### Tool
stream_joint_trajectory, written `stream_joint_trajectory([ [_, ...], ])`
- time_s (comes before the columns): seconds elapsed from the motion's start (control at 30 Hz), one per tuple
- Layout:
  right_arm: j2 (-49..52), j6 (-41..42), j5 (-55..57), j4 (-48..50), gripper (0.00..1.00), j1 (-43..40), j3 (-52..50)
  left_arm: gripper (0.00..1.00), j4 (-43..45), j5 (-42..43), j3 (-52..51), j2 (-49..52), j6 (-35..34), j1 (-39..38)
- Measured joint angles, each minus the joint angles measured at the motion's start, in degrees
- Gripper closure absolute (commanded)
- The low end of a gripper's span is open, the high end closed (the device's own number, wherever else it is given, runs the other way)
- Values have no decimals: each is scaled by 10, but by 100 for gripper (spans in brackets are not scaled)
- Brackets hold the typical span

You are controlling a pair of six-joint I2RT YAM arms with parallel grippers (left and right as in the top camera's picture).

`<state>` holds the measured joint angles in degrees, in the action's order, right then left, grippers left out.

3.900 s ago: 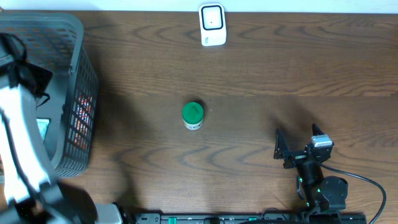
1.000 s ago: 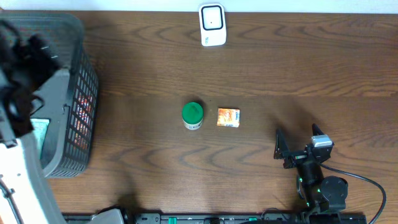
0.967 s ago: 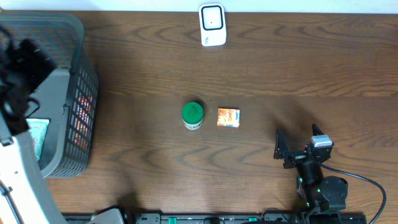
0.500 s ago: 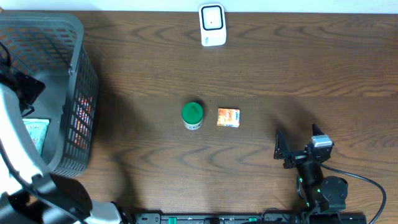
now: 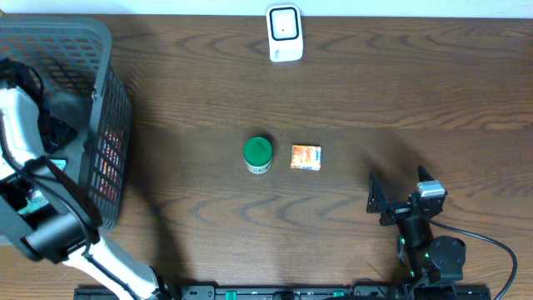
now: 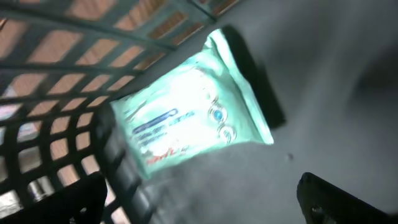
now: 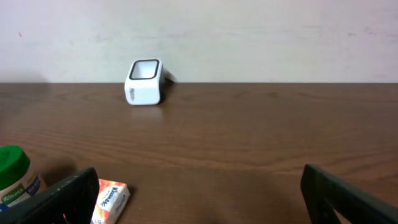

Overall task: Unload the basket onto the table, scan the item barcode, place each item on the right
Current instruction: 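Reach the left gripper into the basket and grasp the mint-green wipes pack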

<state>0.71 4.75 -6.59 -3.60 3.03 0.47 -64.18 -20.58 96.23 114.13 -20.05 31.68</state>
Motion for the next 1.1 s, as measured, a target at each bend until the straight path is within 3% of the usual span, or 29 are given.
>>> stream_joint_trajectory([
  [0.77, 0, 0, 0, 0, 1, 0, 0, 2, 25, -59, -3, 99, 2, 0],
  [1.1, 0, 0, 0, 0, 1, 0, 0, 0, 56, -159, -70, 81, -1, -3],
])
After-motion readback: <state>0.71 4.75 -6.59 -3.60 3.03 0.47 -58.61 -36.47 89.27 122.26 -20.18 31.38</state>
